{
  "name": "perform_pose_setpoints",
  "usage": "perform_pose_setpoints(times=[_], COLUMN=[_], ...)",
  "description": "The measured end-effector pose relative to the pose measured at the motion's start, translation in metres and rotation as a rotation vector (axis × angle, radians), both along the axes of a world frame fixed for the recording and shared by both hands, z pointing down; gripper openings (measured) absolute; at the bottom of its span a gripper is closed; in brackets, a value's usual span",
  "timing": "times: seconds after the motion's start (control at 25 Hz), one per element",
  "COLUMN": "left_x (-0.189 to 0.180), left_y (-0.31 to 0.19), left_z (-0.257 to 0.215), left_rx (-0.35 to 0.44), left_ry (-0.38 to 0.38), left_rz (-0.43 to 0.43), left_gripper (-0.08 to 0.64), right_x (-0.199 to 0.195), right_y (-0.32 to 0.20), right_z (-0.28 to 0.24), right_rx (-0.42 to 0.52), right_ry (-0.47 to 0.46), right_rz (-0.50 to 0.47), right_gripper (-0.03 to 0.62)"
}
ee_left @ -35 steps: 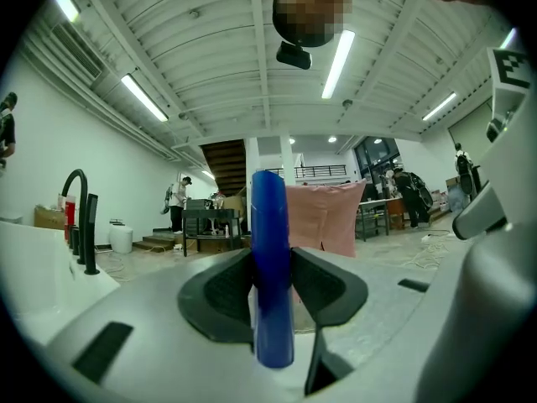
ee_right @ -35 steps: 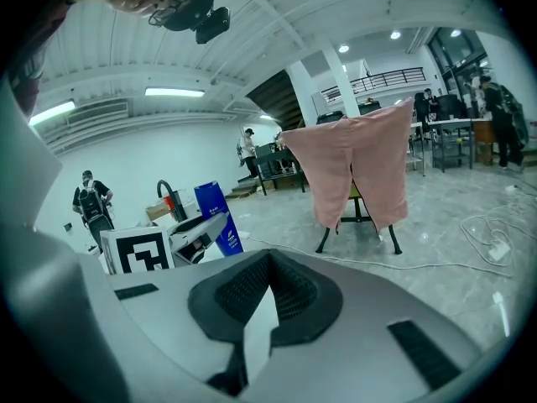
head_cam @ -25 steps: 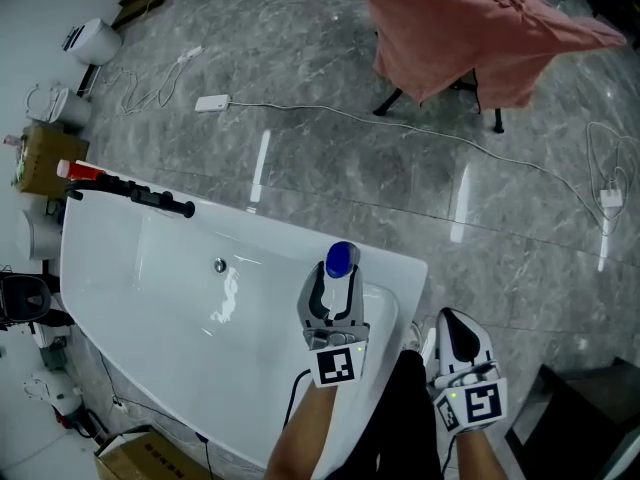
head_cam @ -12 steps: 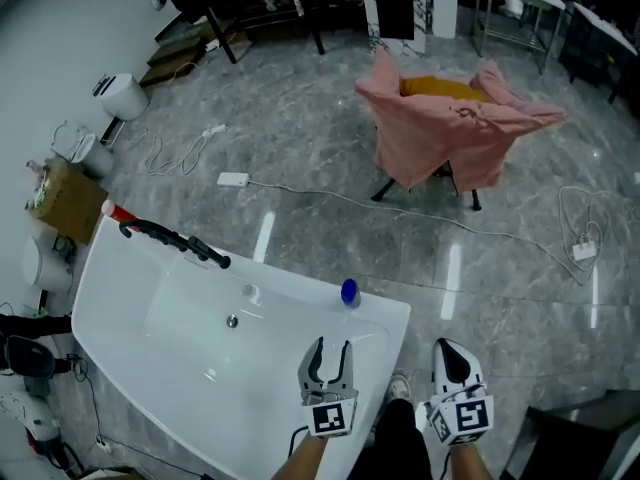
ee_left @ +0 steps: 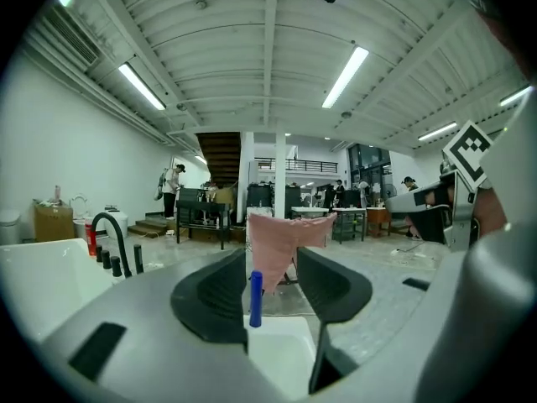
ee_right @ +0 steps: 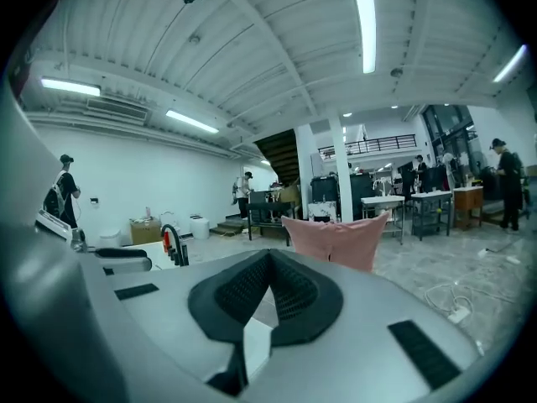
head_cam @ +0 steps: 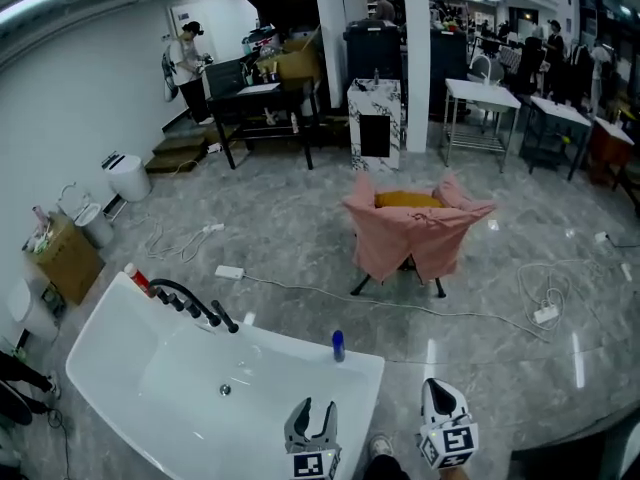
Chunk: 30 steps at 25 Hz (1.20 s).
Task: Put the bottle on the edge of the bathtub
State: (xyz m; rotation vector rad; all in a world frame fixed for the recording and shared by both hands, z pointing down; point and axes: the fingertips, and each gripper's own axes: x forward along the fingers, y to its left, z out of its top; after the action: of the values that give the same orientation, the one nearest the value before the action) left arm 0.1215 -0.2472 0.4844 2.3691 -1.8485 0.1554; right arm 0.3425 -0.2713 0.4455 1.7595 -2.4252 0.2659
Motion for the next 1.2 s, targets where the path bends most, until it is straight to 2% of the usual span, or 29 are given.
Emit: perform_pose_setpoints(times=[0.24, 0.56, 0.84, 1.2], left_x=[-0.009, -0.036, -0.037, -0.029], left_y=[0.048, 0.09, 0.104, 0.106], left_z=[-0.066, -0.132, -0.147, -0.14], left_rx=[0.073, 0.156, 0.185, 0.161], left_ry=[-0.001, -0.007, -0.019, -0.024], left_rz=[0.039, 0.014, 0.016, 0.018], left_gripper=[0.194, 0.193, 0.19, 0.186], right_x=[-0.002, -0.008, -0.009, -0.006], right_y=[0.049, 0.096, 0.111, 0.116], right_z=[-0.055, -0.119, -0.132, -0.128], right_rx=[0.085, 0.232, 0.257, 0.252], right_ry=[0.011, 0.014, 0.006, 0.0], right_rz=[0.026, 0.048, 0.04, 0.04], right_gripper=[-0.003, -0.003, -0.003, -0.003])
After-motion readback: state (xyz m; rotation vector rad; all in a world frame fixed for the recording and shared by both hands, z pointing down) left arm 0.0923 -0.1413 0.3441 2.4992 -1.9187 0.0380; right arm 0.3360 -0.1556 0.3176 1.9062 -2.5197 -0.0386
